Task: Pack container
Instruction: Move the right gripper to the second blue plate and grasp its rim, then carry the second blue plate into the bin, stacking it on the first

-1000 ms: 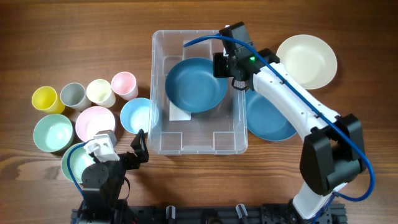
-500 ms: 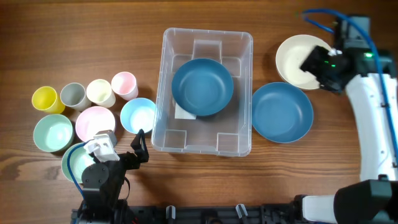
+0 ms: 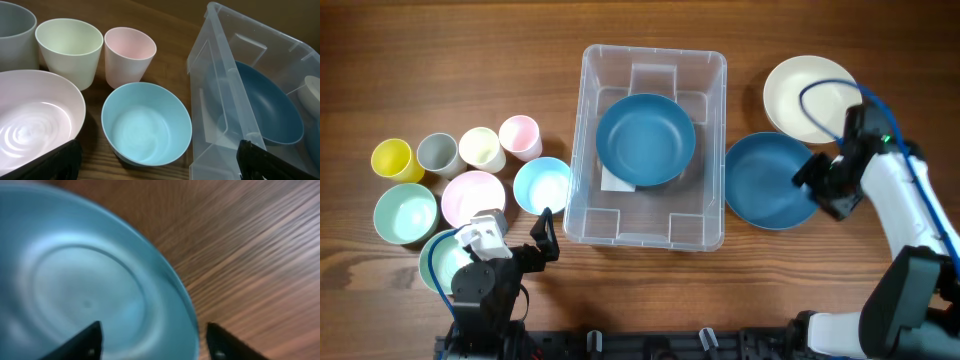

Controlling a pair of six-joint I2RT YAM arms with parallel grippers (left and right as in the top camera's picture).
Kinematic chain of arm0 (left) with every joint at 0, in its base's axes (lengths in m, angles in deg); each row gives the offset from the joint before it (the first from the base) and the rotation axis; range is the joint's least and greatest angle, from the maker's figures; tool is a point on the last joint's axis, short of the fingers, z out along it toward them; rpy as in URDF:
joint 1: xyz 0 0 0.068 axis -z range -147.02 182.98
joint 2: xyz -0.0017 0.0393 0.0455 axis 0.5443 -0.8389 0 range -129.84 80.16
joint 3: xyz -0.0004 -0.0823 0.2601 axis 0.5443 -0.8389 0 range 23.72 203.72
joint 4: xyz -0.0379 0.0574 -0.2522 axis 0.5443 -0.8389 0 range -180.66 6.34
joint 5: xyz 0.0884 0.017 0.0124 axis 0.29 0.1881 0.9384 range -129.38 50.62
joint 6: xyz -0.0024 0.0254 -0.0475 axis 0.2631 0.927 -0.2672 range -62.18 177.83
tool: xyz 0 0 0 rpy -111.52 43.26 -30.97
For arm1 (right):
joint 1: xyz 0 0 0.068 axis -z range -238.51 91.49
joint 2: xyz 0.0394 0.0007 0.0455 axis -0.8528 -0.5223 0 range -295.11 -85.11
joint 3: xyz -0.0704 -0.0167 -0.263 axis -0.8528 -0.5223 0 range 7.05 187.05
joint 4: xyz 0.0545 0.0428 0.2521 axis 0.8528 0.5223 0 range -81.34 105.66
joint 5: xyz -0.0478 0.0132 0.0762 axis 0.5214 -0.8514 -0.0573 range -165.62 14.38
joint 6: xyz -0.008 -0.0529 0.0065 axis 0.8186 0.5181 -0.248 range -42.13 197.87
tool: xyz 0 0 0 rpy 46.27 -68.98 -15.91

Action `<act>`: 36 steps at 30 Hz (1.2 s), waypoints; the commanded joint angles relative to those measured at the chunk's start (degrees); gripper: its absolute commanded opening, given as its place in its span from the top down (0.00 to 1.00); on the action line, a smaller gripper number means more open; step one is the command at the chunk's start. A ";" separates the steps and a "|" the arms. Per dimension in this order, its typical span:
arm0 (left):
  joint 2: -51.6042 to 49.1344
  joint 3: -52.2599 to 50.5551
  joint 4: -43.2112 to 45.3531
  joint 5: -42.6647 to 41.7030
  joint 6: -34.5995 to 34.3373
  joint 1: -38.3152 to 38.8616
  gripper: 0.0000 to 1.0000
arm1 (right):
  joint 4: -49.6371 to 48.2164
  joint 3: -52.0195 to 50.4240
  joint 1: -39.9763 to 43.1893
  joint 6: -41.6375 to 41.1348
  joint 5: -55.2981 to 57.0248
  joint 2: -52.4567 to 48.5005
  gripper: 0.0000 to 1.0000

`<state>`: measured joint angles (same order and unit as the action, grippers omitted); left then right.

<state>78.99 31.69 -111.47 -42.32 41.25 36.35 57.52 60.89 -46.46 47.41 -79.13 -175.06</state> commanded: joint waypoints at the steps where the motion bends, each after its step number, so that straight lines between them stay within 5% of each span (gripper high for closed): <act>1: 0.24 -0.13 0.22 -0.68 1.18 0.26 0.00 | -4.42 -6.43 0.02 -0.11 -3.37 -0.59 0.50; 6: 0.24 -0.13 0.22 -0.68 1.18 0.26 0.00 | -6.29 -9.29 0.02 -1.51 -4.07 -0.57 0.96; 14: 0.24 -0.13 0.22 -0.68 1.16 0.26 0.00 | -2.16 -9.14 0.02 -1.57 -4.33 8.57 0.96; 25: 0.24 -0.13 0.22 -0.68 1.18 0.26 0.00 | 3.41 1.77 0.00 -4.17 4.33 36.02 0.96; 31: 0.24 -0.13 0.22 -0.68 1.16 0.26 0.00 | -5.55 5.03 -2.16 0.61 -12.90 35.98 0.96; 36: 0.24 -0.13 0.22 -0.68 1.18 0.26 0.00 | -12.57 5.07 -13.31 -0.87 -16.96 27.04 0.96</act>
<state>78.99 31.69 -111.47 -42.32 41.25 36.35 48.16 64.89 -52.14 46.45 -89.90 -141.73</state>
